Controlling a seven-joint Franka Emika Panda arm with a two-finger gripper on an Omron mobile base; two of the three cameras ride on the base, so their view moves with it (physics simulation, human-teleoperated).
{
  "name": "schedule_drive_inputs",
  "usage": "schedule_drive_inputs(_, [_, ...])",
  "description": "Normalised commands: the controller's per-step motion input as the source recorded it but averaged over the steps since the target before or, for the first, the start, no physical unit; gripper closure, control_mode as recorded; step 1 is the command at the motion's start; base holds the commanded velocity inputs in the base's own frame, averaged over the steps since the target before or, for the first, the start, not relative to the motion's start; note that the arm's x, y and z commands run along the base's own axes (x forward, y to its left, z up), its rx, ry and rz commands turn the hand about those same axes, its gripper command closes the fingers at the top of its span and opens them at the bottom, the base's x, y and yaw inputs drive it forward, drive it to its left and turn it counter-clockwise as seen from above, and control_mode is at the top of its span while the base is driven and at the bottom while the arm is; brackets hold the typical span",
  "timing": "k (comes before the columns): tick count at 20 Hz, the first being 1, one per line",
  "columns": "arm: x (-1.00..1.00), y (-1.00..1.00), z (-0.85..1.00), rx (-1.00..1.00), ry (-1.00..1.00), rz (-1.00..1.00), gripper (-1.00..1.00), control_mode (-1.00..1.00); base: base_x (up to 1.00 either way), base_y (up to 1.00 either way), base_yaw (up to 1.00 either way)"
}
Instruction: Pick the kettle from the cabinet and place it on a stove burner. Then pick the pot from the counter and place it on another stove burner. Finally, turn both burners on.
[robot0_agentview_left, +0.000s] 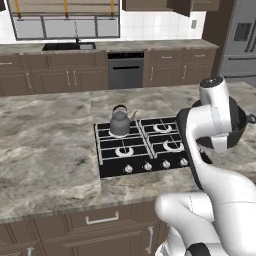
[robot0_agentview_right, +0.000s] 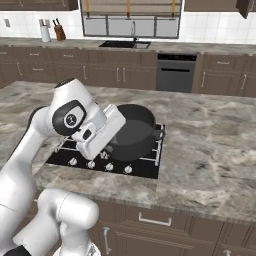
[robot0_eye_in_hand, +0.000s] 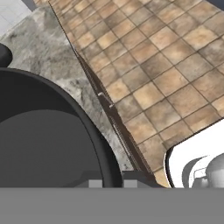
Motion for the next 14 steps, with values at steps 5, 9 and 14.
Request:
schedule_drive_inputs(5, [0.47, 0.0, -0.15, 0.0, 0.0, 0.19, 1.0, -1.0, 0.0, 0.0, 0.0])
schedule_drive_inputs(9, [0.51, 0.0, -0.16, 0.0, 0.0, 0.18, 1.0, -1.0, 0.0, 0.0, 0.0])
schedule_drive_inputs(14, [0.61, 0.0, -0.06, 0.0, 0.0, 0.1, 1.0, -1.0, 0.0, 0.0, 0.0])
